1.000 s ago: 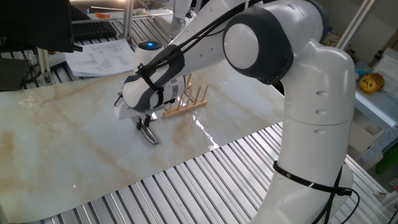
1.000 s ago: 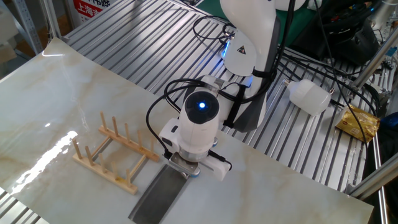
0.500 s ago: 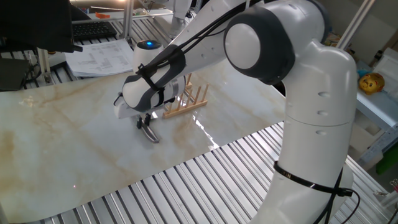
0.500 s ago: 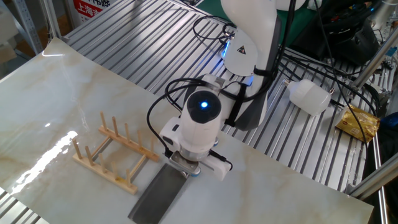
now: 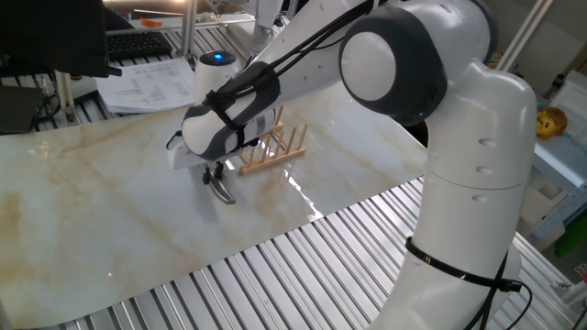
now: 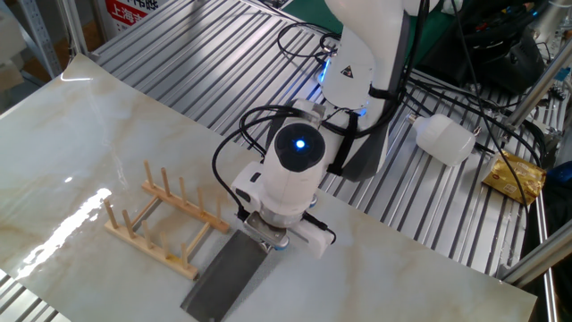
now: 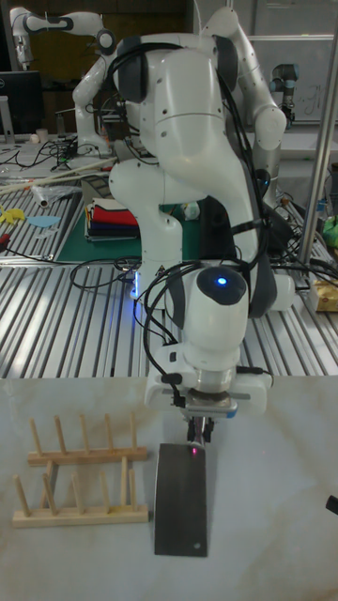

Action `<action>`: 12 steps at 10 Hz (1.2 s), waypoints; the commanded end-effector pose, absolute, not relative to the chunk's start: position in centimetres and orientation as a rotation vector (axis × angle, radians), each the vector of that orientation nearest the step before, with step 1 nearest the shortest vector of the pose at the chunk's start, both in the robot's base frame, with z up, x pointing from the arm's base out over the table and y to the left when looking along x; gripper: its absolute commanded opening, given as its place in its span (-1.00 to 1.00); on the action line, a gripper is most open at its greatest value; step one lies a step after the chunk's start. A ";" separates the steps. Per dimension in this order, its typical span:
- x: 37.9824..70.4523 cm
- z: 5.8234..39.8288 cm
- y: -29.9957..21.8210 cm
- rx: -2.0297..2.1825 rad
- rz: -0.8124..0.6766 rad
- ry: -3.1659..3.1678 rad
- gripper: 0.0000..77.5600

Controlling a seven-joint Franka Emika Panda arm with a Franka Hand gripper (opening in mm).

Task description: Put the knife on the knife rack

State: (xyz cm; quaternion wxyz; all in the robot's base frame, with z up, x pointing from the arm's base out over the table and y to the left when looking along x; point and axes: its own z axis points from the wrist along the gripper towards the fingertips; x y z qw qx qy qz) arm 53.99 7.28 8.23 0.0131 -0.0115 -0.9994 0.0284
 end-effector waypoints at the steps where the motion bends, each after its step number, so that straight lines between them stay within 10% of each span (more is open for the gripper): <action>1: 54.1 10.8 7.1 -0.148 0.063 -3.132 -0.96; 12: 53.4 15.3 8.4 -0.394 -0.207 -3.091 -0.96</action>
